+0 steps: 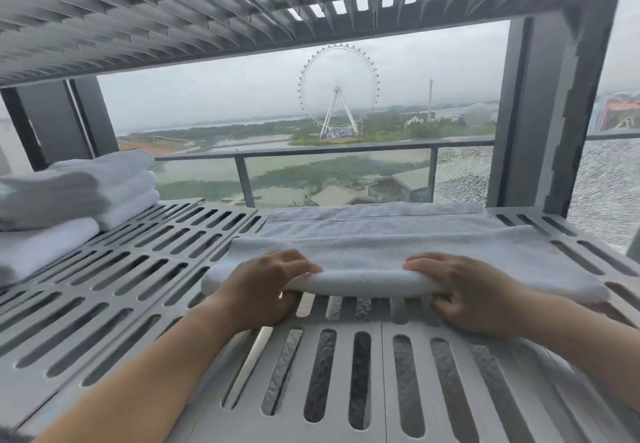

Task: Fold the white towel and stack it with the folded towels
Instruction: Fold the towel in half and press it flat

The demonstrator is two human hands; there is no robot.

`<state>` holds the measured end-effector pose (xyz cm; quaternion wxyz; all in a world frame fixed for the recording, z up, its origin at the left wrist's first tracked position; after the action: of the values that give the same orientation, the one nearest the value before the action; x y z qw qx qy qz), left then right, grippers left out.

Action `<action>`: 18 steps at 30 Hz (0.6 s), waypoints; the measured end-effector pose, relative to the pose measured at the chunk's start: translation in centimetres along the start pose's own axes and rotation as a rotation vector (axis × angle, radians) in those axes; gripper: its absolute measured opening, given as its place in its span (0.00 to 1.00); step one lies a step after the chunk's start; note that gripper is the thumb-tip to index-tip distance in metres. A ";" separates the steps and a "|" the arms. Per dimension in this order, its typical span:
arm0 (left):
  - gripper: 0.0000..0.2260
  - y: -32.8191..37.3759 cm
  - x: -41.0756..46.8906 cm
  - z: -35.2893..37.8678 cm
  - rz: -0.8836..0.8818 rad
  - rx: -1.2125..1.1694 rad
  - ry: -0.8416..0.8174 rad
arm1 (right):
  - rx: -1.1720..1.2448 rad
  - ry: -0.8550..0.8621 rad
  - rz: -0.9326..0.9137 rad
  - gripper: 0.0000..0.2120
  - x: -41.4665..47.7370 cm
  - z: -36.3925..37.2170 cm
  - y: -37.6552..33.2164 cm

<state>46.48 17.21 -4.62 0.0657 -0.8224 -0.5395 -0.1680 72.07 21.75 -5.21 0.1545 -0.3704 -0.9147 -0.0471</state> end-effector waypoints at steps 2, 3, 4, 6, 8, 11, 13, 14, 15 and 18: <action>0.22 -0.4 0.0 -0.2 -0.037 0.015 0.024 | -0.005 0.011 0.056 0.28 0.0 -0.1 -0.1; 0.22 -0.6 -0.1 -0.2 -0.056 0.026 0.032 | -0.007 0.014 0.086 0.29 0.0 -0.2 0.1; 0.23 -0.8 -0.2 -0.2 -0.072 0.038 0.039 | -0.009 0.017 0.113 0.30 0.0 -0.2 0.3; 0.24 -1.0 -0.4 -0.3 -0.071 0.086 0.060 | -0.049 0.009 0.148 0.32 0.0 -0.3 0.9; 0.25 -0.8 -0.5 -0.4 -0.047 0.131 0.082 | -0.138 -0.028 0.142 0.35 -0.1 -0.4 1.3; 0.25 -0.6 -0.7 -0.5 -0.020 0.156 0.041 | -0.172 -0.099 0.131 0.36 -0.3 -1.0 1.8; 0.24 -0.1 -1.0 -0.4 0.017 0.148 -0.019 | -0.107 -0.139 0.166 0.34 -0.7 -1.5 2.2; 0.23 0.1 -1.2 -0.4 0.032 0.134 -0.044 | -0.065 -0.148 0.186 0.34 -1.1 -1.7 2.4; 0.23 0.2 -1.5 -0.5 0.033 0.114 -0.064 | -0.029 -0.146 0.206 0.35 -1.7 -2.0 2.5; 0.22 0.0 -3.0 -0.9 0.002 0.084 -0.093 | -0.059 -0.137 0.244 0.36 -4.0 -2.6 3.1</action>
<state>45.19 14.36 -4.81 0.0752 -0.8265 -0.5477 -0.1066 77.54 20.81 -4.11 0.0855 -0.4854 -0.8696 -0.0293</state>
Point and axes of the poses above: each hand's wrist, its own x-axis towards the middle knuckle, its own z-axis out of the palm, y = z × x, the point moved 5 cm from there along x, towards the middle knuckle, and after that the axes turned 4 degrees about -x, right-handed, at the moved point
